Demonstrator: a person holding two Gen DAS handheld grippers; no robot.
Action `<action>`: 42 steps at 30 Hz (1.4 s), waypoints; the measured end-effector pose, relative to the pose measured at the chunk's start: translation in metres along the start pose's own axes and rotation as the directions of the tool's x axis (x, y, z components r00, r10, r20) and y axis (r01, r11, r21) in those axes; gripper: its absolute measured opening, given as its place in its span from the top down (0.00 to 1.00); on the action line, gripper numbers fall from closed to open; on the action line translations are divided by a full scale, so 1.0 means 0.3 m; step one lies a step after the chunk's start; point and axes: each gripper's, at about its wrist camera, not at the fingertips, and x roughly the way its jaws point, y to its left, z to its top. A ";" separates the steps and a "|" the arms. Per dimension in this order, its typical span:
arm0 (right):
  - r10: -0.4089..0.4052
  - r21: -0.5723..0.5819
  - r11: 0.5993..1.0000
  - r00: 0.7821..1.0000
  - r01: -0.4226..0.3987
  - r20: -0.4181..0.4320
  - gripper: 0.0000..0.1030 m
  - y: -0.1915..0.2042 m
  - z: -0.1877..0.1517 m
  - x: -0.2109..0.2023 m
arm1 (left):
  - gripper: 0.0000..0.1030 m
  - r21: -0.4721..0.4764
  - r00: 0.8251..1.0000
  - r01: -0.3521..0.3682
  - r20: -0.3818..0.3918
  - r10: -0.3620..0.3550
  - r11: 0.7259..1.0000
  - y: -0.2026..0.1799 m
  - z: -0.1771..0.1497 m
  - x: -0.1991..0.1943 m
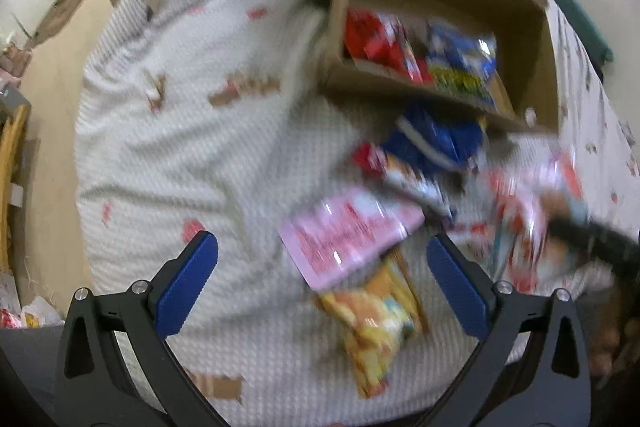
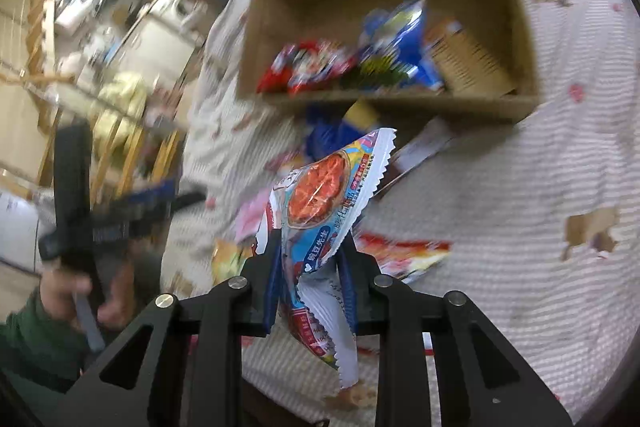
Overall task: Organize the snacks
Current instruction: 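Grasp the white-red packet with the right gripper while the left grasps the yellow chip bag, then carry both packets over the box and open both grippers to drop them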
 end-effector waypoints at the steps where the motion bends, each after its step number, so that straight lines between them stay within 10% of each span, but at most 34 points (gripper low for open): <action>1: -0.010 0.006 1.000 1.000 0.009 0.018 0.74 -0.008 0.006 -0.014 | 0.00 0.013 0.999 0.010 -0.035 -0.009 1.000 -0.019 -0.026 0.018; 8: -0.041 0.068 0.997 0.996 0.035 0.084 0.74 -0.067 0.031 -0.060 | 0.03 0.029 0.980 0.048 -0.193 -0.042 0.998 -0.095 -0.149 0.140; 16: -0.031 0.063 0.998 0.997 0.026 0.074 0.74 -0.056 0.027 -0.051 | 0.51 0.010 0.971 0.101 -0.221 -0.097 0.995 -0.120 -0.176 0.180; 29: -0.011 0.041 0.999 0.996 0.007 0.087 0.74 -0.029 0.019 -0.073 | 0.54 0.072 0.997 0.062 -0.051 -0.058 0.995 -0.157 -0.117 -0.038; 42: -0.064 0.094 0.995 0.959 0.040 0.278 0.74 -0.092 0.170 -0.251 | 0.54 0.147 0.981 -0.008 0.193 -0.021 0.989 -0.171 0.260 -0.202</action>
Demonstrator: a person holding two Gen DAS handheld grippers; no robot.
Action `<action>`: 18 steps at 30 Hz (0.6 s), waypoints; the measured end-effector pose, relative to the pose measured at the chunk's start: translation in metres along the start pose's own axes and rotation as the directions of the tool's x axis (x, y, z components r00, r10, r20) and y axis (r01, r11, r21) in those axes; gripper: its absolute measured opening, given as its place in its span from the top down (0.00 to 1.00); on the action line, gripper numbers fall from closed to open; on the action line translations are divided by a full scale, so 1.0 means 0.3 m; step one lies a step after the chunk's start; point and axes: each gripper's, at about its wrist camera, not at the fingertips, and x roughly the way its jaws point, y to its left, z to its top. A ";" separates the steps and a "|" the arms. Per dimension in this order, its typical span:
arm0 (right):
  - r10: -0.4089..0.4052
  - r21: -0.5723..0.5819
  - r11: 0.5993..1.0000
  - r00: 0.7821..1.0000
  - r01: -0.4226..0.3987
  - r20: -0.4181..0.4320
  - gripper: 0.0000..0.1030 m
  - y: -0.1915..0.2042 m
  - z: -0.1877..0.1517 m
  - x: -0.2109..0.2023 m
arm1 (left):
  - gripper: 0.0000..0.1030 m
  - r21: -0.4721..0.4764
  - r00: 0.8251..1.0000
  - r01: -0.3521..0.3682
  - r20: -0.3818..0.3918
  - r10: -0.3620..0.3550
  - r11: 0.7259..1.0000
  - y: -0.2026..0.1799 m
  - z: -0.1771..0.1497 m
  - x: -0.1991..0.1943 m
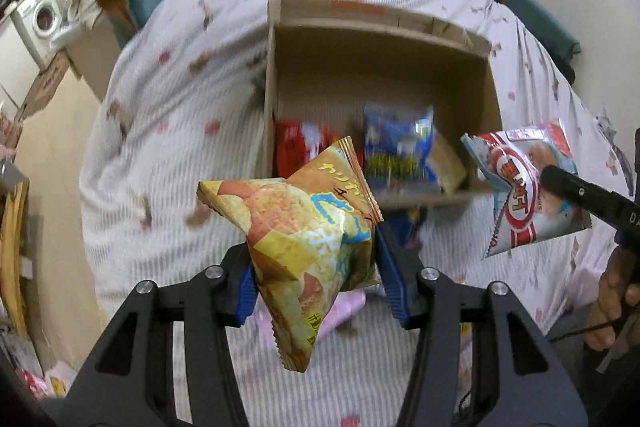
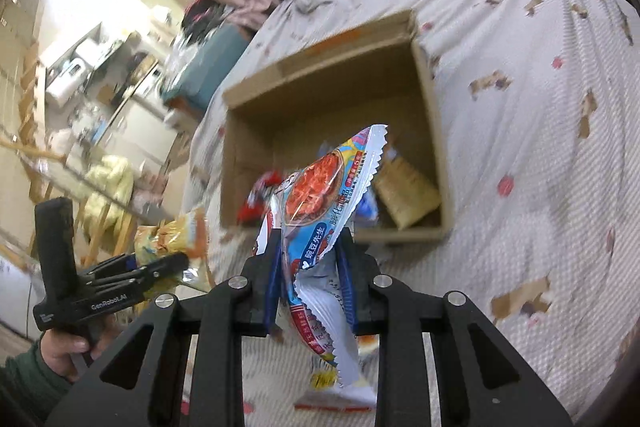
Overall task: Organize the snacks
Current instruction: 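Carry both packets over the box and open both grippers to drop them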
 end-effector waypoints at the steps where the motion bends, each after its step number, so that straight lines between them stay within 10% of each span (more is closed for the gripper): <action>1: -0.006 0.004 1.000 1.000 0.006 0.005 0.74 -0.006 0.019 0.004 | 0.54 0.005 1.000 -0.003 0.009 0.003 1.000 -0.006 0.028 0.010; 18: -0.027 0.022 0.999 1.000 0.027 -0.017 0.74 -0.065 0.263 0.287 | 0.53 0.067 0.998 -0.047 0.036 0.045 0.997 -0.058 0.268 0.264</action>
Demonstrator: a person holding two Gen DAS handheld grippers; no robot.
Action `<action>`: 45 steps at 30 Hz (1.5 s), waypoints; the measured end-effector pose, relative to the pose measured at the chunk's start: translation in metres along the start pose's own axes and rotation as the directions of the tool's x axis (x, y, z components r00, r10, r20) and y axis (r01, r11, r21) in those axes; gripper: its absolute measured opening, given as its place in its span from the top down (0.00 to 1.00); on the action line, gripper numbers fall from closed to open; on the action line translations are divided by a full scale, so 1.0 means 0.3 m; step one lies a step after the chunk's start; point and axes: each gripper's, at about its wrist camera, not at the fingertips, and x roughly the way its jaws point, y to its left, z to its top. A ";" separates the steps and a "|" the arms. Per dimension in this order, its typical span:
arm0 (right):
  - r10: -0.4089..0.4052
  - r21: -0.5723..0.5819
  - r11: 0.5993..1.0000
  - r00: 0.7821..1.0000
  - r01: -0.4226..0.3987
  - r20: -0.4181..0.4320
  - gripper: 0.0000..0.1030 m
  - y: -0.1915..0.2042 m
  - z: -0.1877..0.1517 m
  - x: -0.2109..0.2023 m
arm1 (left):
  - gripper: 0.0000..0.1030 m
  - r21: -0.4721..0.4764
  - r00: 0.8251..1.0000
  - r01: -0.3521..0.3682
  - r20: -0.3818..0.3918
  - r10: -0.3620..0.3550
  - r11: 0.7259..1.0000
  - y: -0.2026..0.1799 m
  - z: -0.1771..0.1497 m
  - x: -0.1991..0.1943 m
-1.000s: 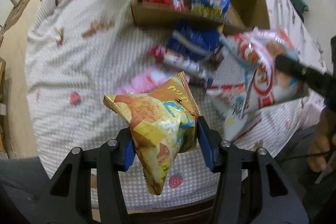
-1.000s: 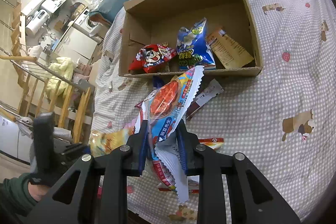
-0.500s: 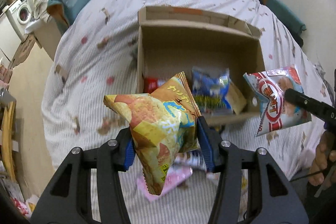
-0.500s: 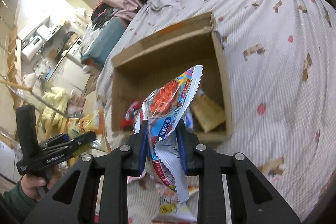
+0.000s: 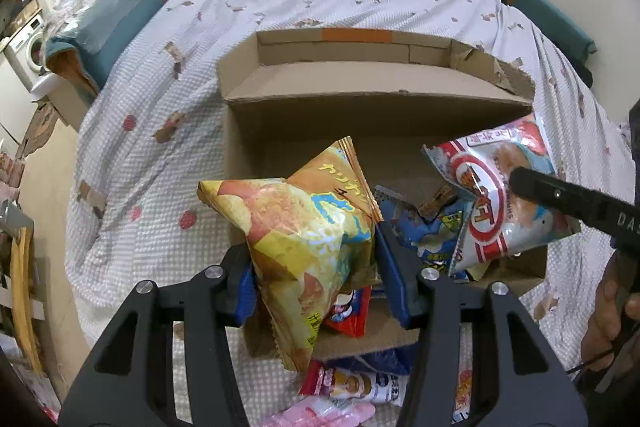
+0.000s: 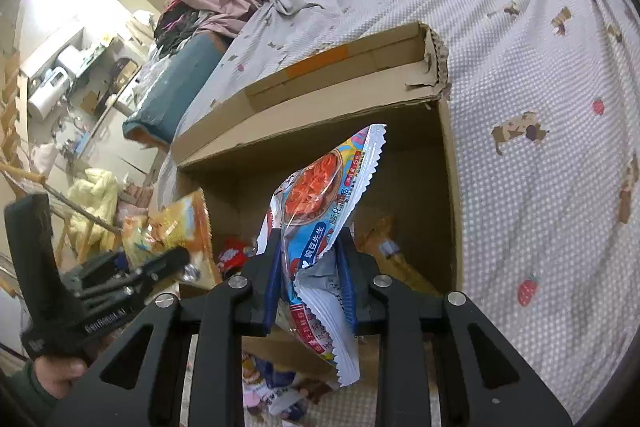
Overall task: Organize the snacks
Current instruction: 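Carry both packets over the box and open both grippers to drop them, then grasp the pink packet from the pile with the left gripper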
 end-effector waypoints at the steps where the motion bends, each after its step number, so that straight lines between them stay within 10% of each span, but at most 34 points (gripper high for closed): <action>1: 0.004 0.010 1.000 1.000 -0.004 -0.007 0.74 -0.009 0.005 0.011 | 0.53 -0.001 1.000 0.005 -0.006 -0.005 1.000 -0.002 0.003 0.016; 25: -0.104 -0.079 0.992 0.995 0.103 -0.006 0.71 0.011 0.021 0.058 | 0.51 -0.007 0.999 -0.029 -0.045 0.028 1.000 -0.016 0.030 0.123; 31: -0.129 -0.128 0.983 0.992 0.130 0.013 0.69 0.040 0.022 0.041 | 0.12 -0.016 0.999 -0.048 0.009 0.048 0.999 0.000 0.029 0.074; 38: -0.146 -0.164 0.974 0.987 0.156 0.075 0.04 0.072 0.025 0.001 | 0.08 -0.031 0.998 -0.069 -0.002 0.069 0.997 0.001 0.037 0.043; 45: -0.136 -0.172 0.973 0.986 0.150 0.092 0.03 0.082 0.024 -0.029 | 0.08 -0.022 0.996 -0.091 0.012 0.091 0.996 -0.014 0.023 -0.005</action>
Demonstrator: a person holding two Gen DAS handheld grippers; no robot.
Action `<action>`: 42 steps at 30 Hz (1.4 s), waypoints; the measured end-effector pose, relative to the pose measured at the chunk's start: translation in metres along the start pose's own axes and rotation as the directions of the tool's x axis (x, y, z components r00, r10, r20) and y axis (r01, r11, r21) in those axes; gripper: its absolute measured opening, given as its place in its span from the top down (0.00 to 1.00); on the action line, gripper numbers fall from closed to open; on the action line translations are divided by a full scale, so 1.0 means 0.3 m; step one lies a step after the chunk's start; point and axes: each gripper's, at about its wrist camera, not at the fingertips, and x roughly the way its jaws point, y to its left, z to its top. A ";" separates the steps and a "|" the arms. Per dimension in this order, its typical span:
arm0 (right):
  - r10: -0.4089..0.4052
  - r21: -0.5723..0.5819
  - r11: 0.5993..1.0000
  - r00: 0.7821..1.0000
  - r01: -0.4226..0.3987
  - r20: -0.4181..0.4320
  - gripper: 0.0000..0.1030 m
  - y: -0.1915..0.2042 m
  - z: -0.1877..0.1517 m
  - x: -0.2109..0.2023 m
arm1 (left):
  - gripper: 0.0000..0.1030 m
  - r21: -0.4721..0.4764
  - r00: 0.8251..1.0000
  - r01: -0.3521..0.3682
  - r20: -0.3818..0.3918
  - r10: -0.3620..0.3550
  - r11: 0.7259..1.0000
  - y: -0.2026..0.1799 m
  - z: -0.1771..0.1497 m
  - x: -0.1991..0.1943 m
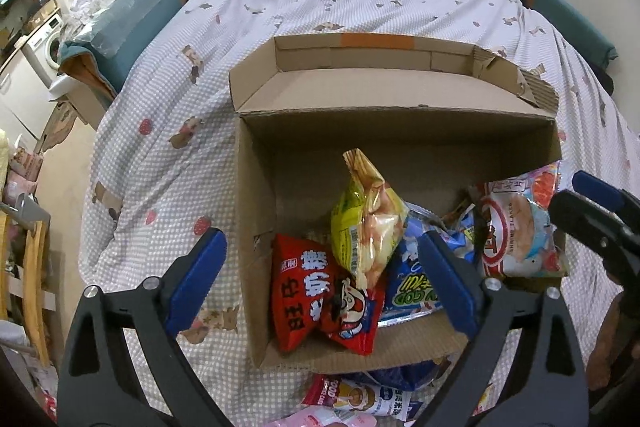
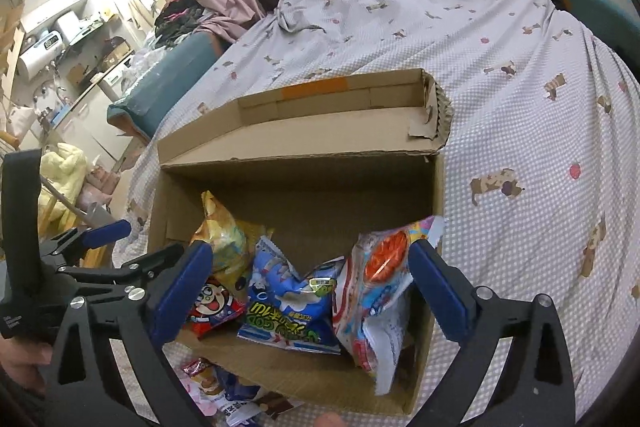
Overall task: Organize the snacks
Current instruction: 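Grasp the pink packet from the pile with the left gripper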
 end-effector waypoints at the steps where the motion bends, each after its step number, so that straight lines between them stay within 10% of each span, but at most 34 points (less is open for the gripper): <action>1: 0.001 0.000 1.000 1.000 -0.001 0.003 0.03 0.000 0.000 -0.006 | 0.08 0.003 1.000 0.003 0.006 -0.003 1.000 -0.002 -0.007 -0.011; 14: 0.024 0.039 0.999 0.999 -0.025 0.040 0.02 0.023 -0.045 -0.141 | 0.07 -0.056 0.991 0.031 0.128 -0.024 0.998 0.069 -0.135 -0.191; 42: 0.074 0.094 0.993 0.991 -0.064 -0.111 0.00 0.080 -0.410 -0.229 | 0.03 -0.177 1.000 0.009 0.007 -0.008 0.984 0.251 -0.459 -0.212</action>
